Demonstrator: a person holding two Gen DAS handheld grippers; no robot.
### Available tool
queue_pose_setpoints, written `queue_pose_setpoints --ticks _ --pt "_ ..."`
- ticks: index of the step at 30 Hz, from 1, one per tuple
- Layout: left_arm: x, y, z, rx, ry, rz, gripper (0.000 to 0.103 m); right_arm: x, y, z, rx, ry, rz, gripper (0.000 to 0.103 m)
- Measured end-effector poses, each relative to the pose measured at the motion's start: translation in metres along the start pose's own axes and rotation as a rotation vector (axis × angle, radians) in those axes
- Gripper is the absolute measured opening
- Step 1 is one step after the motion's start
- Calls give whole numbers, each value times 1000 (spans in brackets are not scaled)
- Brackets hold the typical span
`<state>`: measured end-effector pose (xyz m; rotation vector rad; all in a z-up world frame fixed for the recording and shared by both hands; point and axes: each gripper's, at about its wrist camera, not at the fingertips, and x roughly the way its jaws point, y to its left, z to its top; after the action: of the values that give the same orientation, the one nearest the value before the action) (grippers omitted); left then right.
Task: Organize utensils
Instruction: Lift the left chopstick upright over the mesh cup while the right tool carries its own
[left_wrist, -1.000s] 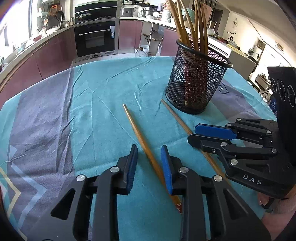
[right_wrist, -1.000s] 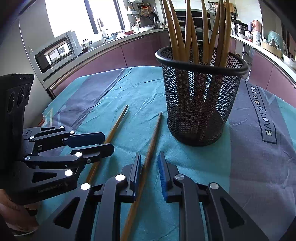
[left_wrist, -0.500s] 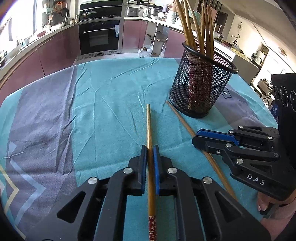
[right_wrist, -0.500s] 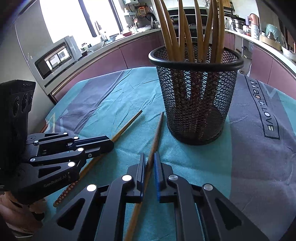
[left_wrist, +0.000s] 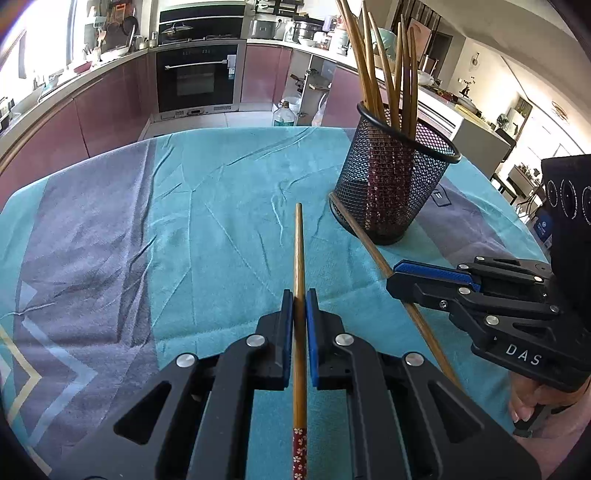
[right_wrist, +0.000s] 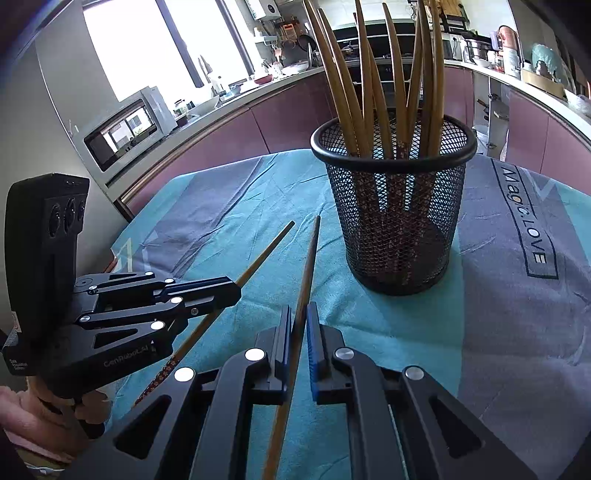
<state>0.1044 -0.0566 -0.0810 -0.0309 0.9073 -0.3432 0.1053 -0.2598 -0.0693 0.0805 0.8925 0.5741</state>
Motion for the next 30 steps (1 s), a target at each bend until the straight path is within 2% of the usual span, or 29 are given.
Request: queue_pose_setpoints --ticks 15,30 --pt "-22 -3 8 -19 -39 -76 8 -21 3 6 4 -59 32 6" --pt "-62 -6 31 -22 -129 -202 8 -63 -3 20 8 -182 50 5"
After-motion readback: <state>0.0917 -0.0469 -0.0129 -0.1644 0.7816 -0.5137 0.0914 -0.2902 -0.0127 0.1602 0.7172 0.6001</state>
